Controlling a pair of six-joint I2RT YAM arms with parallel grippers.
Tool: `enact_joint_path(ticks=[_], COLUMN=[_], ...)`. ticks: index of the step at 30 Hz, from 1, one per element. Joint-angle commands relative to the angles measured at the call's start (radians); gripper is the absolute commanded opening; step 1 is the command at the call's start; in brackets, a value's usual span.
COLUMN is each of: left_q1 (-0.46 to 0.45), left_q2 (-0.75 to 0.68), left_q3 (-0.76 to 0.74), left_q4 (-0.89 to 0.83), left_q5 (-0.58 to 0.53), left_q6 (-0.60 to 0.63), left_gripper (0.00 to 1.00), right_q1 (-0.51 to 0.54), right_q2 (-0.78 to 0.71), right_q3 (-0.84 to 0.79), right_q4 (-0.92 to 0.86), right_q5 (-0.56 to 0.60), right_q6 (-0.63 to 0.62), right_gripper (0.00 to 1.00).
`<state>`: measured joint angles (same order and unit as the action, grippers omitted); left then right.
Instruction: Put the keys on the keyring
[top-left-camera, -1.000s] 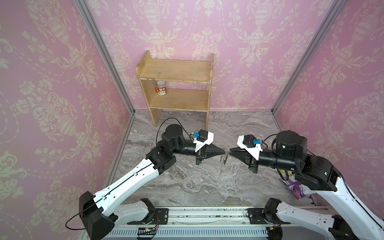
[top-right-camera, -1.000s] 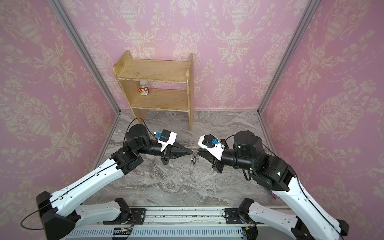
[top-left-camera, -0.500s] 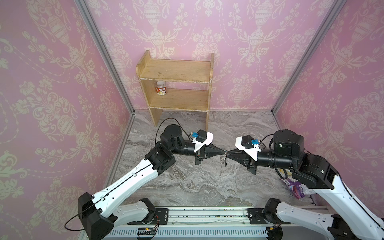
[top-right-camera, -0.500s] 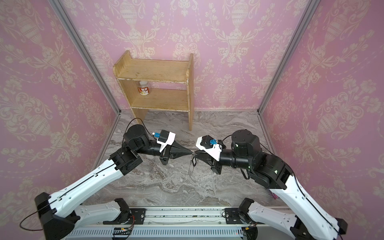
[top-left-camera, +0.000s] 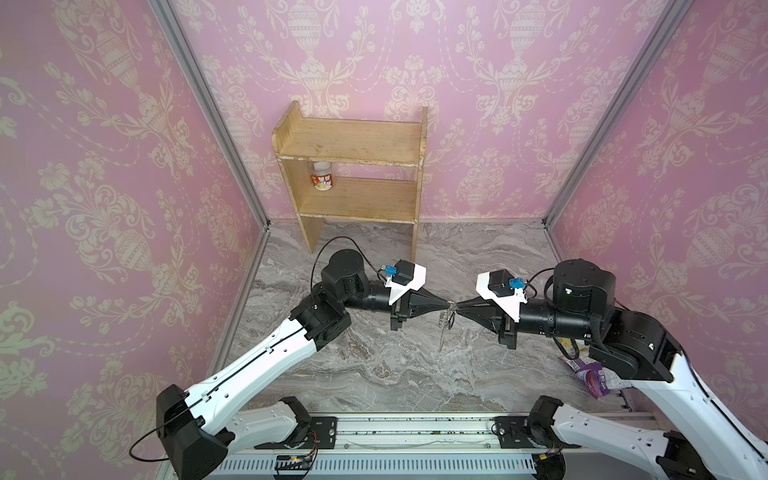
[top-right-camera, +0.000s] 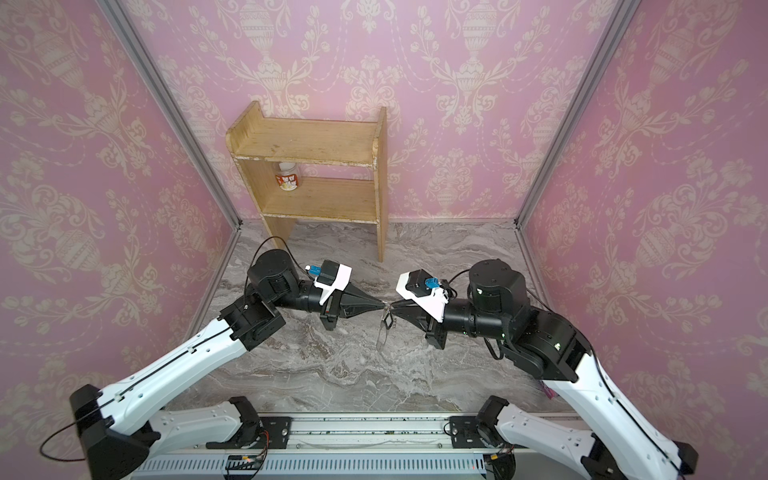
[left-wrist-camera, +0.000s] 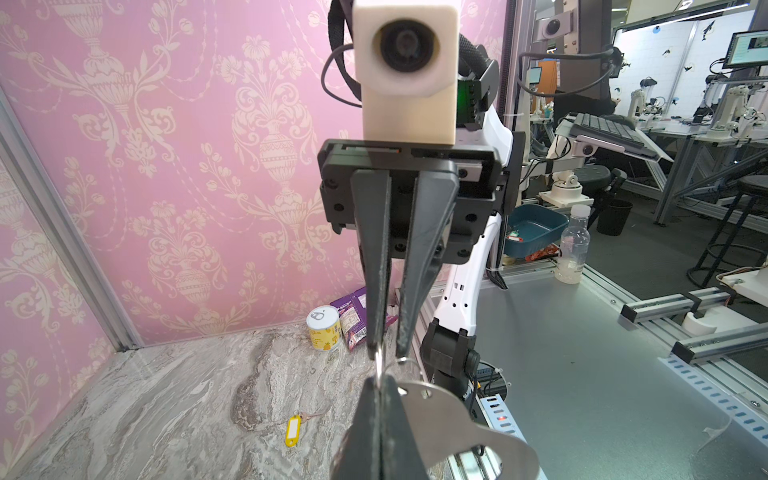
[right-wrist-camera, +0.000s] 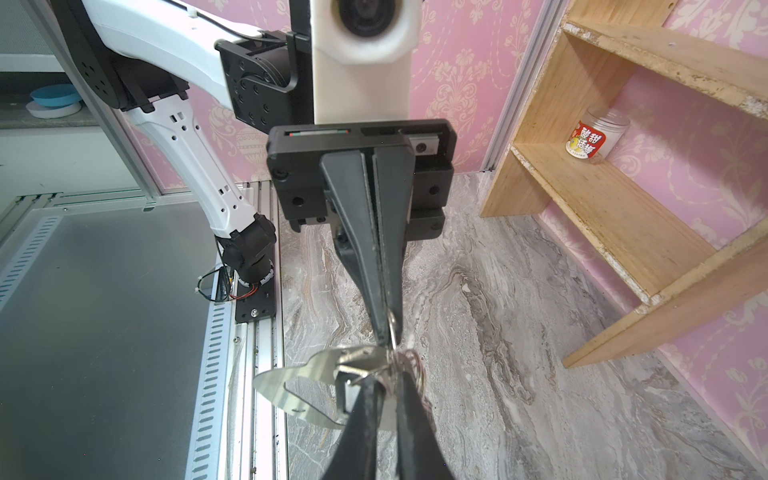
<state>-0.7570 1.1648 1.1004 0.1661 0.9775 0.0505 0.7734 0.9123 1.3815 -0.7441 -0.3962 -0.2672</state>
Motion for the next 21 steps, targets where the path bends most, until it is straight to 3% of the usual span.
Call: enact_joint_path(ticks=[1, 17, 21], left_q1=[0.001, -0.002, -0.002], left_q2=[-0.016, -0.017, -0.028], left_q3=[-0.002, 0.000, -0.006], left_q4=[0.009, 0.007, 0.003], left_q5=[-0.007, 0.000, -0.031], left_q6=[0.006, 0.009, 0.029], left_gripper=[0.00, 0.00, 0.00], right_q1=[-0.007, -0.009, -0.010], right_q2=[-0.002, 0.018, 0.020], right_q3=[0.013, 0.021, 0.029], right_q4=[0.029, 0.038, 0.007], right_q5=[-0.023, -0.043, -0.010], right_q6=[0.023, 0.034, 0.027], right_gripper=[0.11, 0.07, 0.12])
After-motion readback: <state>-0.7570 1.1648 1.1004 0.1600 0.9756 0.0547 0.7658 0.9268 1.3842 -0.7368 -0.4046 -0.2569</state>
